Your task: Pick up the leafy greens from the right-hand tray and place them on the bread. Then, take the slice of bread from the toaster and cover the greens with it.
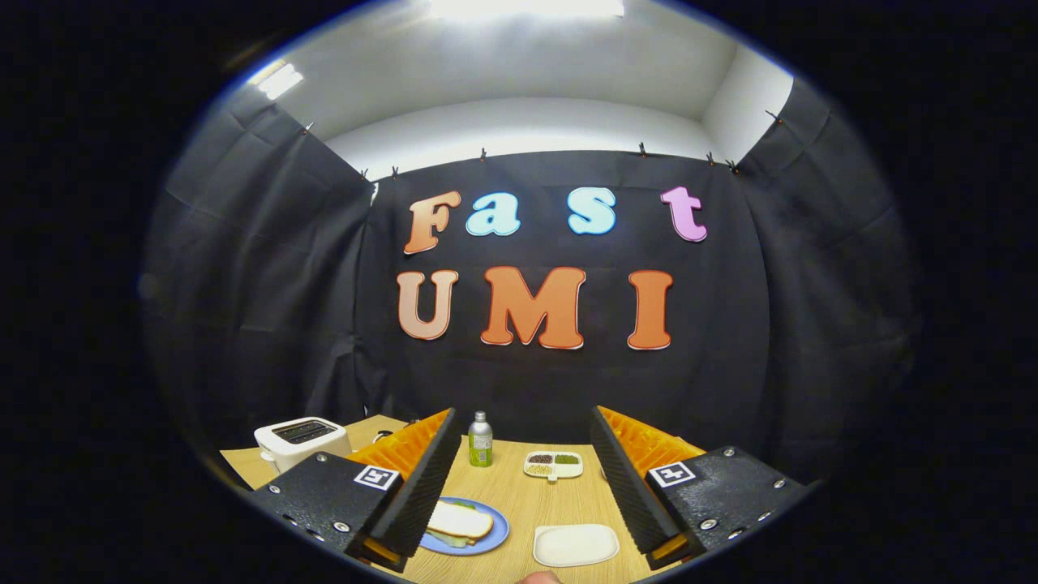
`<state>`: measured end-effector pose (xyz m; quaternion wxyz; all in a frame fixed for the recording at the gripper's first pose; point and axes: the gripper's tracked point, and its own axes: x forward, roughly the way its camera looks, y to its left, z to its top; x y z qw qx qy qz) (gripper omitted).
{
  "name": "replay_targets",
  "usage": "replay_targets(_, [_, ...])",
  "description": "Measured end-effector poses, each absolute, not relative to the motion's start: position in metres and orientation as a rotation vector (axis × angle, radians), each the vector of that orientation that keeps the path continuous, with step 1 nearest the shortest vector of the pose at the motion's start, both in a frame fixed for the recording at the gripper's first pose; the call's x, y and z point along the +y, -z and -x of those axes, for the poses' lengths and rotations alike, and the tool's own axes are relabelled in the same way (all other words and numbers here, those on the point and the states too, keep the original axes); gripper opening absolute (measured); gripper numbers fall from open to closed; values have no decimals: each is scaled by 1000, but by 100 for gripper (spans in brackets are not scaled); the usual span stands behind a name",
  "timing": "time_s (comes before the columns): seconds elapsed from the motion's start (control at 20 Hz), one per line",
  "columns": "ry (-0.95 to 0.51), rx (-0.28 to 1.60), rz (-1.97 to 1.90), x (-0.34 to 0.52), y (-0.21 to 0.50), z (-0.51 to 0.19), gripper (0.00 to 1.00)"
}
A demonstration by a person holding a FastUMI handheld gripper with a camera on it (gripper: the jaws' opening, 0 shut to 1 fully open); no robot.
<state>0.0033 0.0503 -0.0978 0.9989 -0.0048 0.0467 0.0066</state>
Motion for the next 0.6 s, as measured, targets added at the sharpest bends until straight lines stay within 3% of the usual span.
replay_targets(0.6, [43,86,30,23,94,4,96])
